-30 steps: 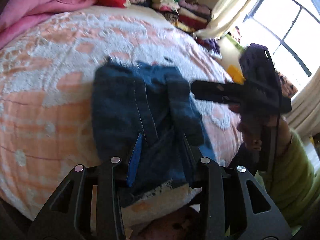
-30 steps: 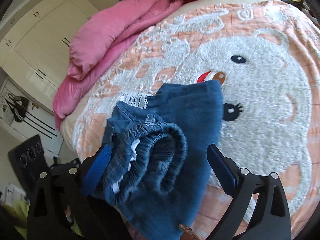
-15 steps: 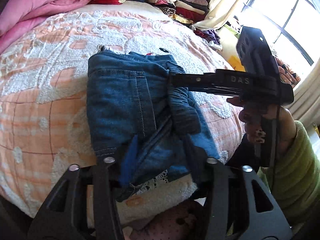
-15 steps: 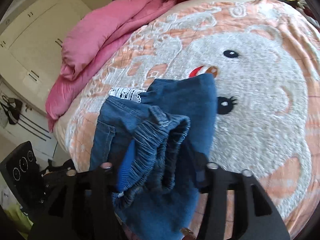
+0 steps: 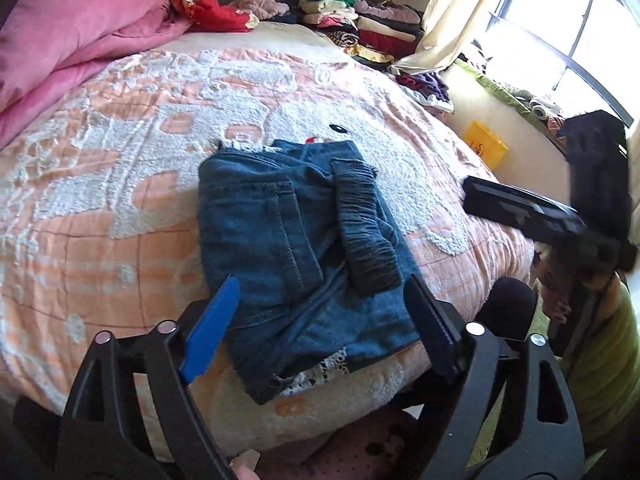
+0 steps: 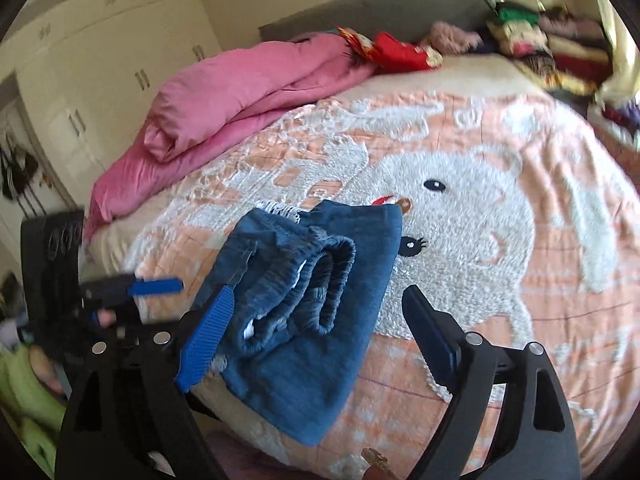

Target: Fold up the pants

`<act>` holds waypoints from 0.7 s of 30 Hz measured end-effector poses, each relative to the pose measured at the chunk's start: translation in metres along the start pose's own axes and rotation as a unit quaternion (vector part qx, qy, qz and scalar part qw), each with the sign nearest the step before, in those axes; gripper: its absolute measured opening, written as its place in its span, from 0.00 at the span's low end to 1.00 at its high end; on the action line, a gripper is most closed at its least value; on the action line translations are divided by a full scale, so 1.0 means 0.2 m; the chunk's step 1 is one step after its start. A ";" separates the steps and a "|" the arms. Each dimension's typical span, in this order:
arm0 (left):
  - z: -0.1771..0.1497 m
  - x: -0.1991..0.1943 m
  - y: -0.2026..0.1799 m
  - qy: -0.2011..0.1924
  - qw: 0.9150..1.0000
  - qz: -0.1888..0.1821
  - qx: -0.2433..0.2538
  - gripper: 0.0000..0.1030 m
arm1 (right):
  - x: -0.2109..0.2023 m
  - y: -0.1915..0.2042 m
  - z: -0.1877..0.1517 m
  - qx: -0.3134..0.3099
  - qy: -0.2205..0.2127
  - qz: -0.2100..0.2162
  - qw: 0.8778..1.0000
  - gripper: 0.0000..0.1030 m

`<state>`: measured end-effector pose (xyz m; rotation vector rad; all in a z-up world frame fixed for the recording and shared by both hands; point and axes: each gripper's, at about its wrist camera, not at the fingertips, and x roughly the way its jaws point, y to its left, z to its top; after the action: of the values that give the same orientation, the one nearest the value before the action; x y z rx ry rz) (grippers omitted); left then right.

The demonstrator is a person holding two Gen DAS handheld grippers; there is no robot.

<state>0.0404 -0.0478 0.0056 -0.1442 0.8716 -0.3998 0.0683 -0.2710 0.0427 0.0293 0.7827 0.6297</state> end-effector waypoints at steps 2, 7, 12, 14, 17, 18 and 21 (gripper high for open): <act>0.01 0.00 0.02 0.000 1.000 0.006 -0.002 0.78 | -0.02 0.05 -0.03 -0.030 -0.002 -0.010 0.999 0.83; 0.03 0.01 0.09 0.000 1.000 0.020 -0.019 0.79 | -0.03 0.22 -0.13 -0.115 0.014 0.002 0.993 0.83; 0.06 0.02 0.21 0.001 0.998 0.041 -0.050 0.79 | 0.04 0.35 -0.20 -0.158 0.041 0.019 0.986 0.83; 0.06 0.03 0.26 0.004 0.997 0.052 -0.061 0.79 | 0.07 0.35 -0.20 -0.147 0.047 0.017 0.988 0.83; 0.05 0.04 0.31 0.008 0.996 0.059 -0.070 0.79 | 0.10 0.31 -0.20 -0.125 0.053 0.007 0.991 0.83; 0.05 0.05 0.32 0.010 0.996 0.058 -0.073 0.79 | 0.10 0.29 -0.20 -0.116 0.055 0.005 0.992 0.83; 0.04 0.06 0.34 0.013 0.995 0.058 -0.078 0.79 | 0.11 0.21 -0.19 -0.081 0.053 -0.007 0.995 0.83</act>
<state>0.0726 0.0094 -0.0177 -0.2316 0.9319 -0.2259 0.0341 -0.2320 0.0116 -0.1590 0.8319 0.6834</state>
